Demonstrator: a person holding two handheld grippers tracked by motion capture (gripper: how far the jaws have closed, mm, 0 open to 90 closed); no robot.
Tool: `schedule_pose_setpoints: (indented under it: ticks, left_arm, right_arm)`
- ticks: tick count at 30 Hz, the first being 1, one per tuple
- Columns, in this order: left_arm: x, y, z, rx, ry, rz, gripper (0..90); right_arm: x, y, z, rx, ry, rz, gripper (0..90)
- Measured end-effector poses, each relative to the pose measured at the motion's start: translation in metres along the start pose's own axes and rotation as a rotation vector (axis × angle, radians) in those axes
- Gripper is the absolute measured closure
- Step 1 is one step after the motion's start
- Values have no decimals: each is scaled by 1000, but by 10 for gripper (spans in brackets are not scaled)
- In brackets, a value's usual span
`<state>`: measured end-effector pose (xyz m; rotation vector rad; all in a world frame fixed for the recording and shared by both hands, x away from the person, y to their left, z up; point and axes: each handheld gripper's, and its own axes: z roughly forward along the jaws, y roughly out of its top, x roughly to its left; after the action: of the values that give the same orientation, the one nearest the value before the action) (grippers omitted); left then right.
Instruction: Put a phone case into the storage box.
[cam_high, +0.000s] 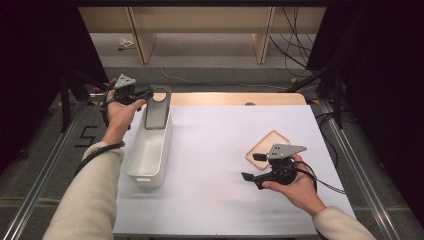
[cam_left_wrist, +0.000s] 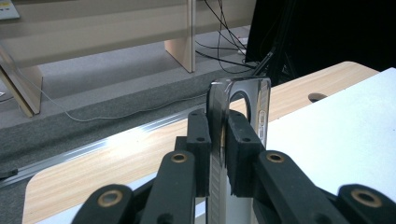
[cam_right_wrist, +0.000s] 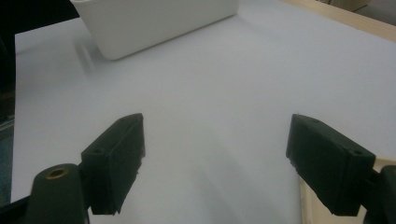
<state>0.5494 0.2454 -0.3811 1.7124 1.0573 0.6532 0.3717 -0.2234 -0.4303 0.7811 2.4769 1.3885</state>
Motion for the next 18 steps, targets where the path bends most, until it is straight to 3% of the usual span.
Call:
schedule_pose_setpoints:
  ticks: [18]
  left_arm:
    - [3, -5, 2, 25, 13, -4, 801]
  right_arm:
    - [1, 0, 1, 2, 1, 0, 205]
